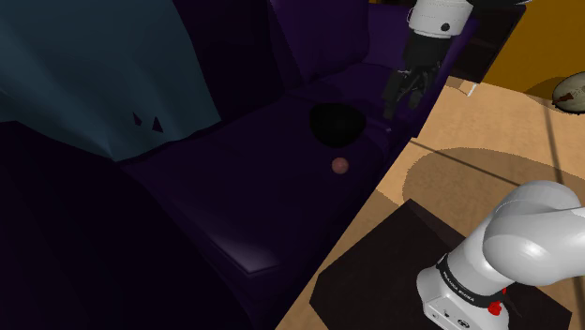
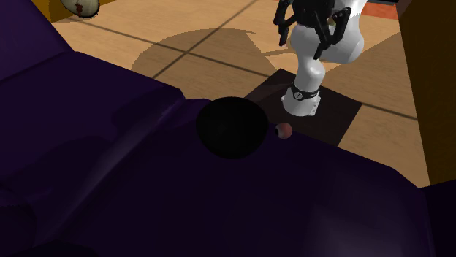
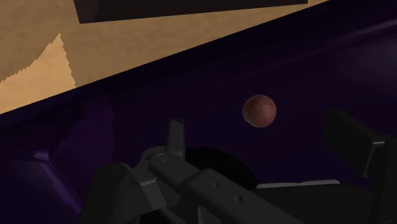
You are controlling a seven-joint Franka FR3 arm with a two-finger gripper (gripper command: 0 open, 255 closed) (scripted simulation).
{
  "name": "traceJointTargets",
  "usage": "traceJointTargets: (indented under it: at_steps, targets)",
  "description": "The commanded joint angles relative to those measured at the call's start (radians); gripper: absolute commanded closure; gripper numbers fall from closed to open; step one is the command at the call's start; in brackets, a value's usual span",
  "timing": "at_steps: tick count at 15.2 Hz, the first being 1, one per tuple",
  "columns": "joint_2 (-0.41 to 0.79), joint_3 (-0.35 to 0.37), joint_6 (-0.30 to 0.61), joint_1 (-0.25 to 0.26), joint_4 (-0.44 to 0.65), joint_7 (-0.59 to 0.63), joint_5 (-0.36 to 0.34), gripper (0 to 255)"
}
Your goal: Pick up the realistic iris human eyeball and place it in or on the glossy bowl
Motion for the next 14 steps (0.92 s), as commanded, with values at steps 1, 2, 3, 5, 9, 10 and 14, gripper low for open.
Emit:
traceJointTargets:
  at_steps: [1,2,3,5,9,10,14]
  targets:
    - [0.0,0.0,0.0,0.0,0.0,0.0,0.0,0]
    - [0.004,0.005,0.04,0.005,-0.029,-0.002,0.003,0]
    - [0.01,0.01,0.081,0.01,-0.056,-0.004,0.006,0]
    - [0.028,0.021,0.164,0.02,-0.107,-0.008,0.012,0]
    - [0.084,0.044,0.335,0.04,-0.193,-0.016,0.022,0]
    - [0.103,0.05,0.379,0.044,-0.211,-0.017,0.025,0]
    - [0.199,0.075,0.558,0.062,-0.266,-0.023,0.031,0]
